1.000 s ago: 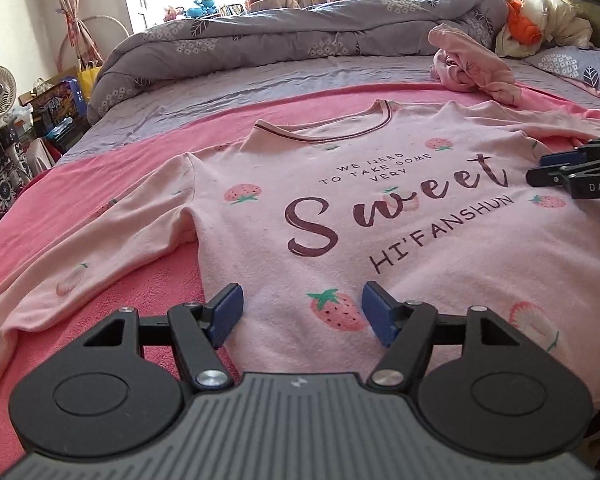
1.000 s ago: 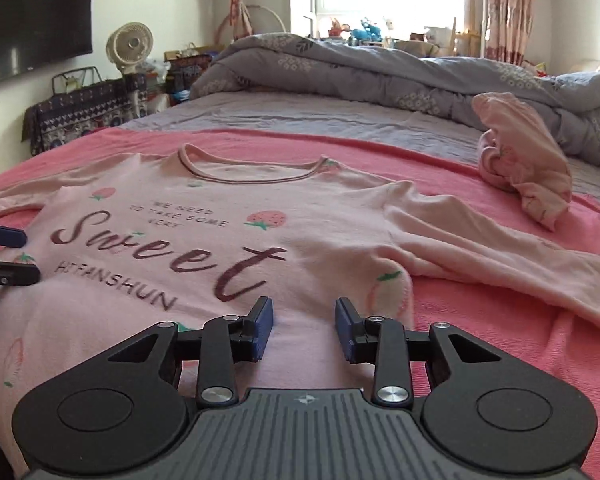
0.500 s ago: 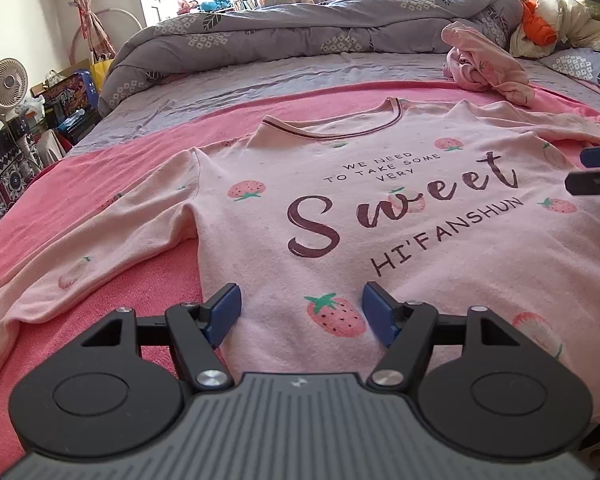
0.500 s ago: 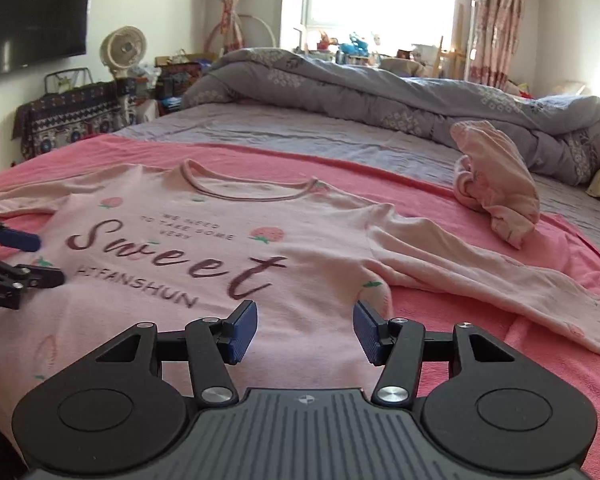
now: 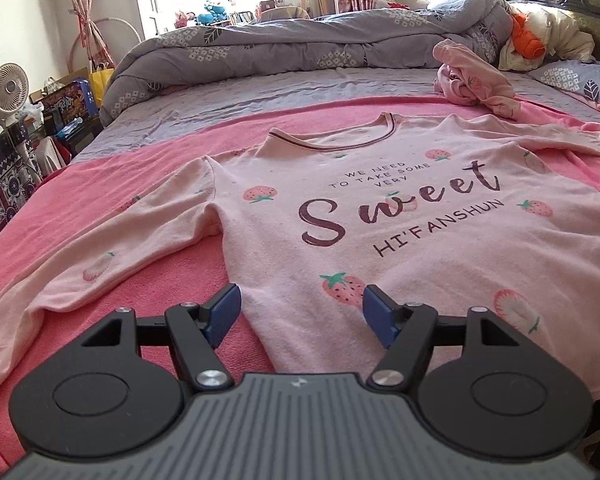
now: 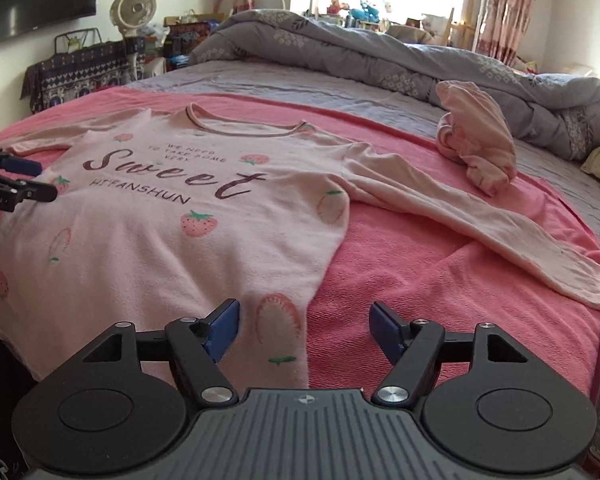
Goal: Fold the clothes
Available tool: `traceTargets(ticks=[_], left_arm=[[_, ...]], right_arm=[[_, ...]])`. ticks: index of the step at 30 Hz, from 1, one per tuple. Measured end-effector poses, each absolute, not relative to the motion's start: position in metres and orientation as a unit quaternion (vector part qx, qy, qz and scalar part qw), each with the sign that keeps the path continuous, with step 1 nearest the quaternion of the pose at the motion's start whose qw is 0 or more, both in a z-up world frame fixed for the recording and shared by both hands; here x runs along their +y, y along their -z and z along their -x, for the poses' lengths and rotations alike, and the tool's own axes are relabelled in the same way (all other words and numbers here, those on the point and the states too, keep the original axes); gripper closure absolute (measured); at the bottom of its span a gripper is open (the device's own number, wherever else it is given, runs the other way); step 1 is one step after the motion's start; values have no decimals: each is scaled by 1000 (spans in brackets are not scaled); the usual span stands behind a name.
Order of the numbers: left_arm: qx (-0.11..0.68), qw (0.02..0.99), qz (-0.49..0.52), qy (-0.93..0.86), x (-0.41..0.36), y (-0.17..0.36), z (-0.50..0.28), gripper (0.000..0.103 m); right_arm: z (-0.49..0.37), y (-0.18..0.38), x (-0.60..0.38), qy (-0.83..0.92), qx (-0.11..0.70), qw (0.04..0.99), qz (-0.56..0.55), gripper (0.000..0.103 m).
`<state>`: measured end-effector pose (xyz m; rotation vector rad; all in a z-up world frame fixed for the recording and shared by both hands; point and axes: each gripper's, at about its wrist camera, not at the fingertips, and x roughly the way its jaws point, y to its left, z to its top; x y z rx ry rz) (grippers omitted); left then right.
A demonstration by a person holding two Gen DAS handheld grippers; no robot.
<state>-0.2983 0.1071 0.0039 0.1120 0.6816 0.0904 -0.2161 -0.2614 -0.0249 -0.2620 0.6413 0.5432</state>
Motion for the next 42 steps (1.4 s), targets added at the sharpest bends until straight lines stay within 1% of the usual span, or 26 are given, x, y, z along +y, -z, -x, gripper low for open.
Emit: traceTargets(ticks=[4,7,10,13,15,19,24,27,31,35,38,42], left_arm=[[306,948,-75,-44,99,-25,293,33],[299,949,-88,-36,90,-30,283,33],[314,944,-98,-26,82,-21,277,33],[344,933,-103,-22,81,-2,281,32],[357,929,-99,-24,85,10,289,32],[353,932,-75,-34,97,1,302,31],[334,937,-96,-42,95,-16,297,31],[329,938,-98,-37,88,-19,288,31],[326,940,-97,-23,80,-20,277,31],[329,939,-101,-16,72,-18,261,31],[332,937,-108,-13,68,-17,247,31],[334,935,-115,-4,59,-19,221,31]], right_arm=[[218,19,-258,-280,288,909,111,32],[220,34,-250,-285,301,900,132,31],[226,50,-255,-276,302,901,144,26],[228,50,-275,-260,314,904,131,20],[230,47,-288,-255,319,905,116,20],[233,35,-292,-259,302,912,103,20],[231,14,-278,-291,263,917,76,20],[222,7,-271,-307,253,916,51,20],[200,3,-278,-271,249,930,4,20],[171,7,-312,-208,262,939,-84,21],[160,8,-339,-168,256,946,-106,23],[143,-8,-391,-85,223,964,-117,23]])
